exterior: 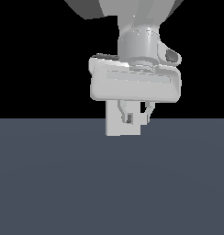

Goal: Plug the charger into the wall socket.

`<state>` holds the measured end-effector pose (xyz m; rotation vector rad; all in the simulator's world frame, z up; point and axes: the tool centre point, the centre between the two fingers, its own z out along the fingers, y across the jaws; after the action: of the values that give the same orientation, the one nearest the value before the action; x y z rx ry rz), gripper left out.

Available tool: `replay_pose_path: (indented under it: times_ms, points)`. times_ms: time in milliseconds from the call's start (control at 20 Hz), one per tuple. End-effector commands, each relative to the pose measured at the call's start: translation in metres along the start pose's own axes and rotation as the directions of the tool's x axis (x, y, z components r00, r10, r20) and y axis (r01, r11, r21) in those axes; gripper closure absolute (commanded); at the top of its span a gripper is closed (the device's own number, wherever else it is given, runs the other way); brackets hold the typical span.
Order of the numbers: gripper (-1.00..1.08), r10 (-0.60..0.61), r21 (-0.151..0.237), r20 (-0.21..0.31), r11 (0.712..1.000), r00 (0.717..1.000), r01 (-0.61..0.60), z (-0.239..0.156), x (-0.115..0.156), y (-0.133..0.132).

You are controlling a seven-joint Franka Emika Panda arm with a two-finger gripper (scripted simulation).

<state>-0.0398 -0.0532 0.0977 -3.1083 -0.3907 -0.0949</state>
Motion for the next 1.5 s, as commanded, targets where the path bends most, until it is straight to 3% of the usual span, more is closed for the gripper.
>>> replay_pose_path:
  times_ms: [0,850,1450]
  points:
    - [1.08,-0.022,0.002,0.0,1.0,1.0,0.022,-0.002,0.002,0.002]
    - [1.08,-0.032,0.002,0.001,0.999,0.999,0.032,-0.002,0.006,0.002]
    - [1.08,-0.032,0.002,0.001,0.999,0.999,0.032,0.0,0.042,0.0]
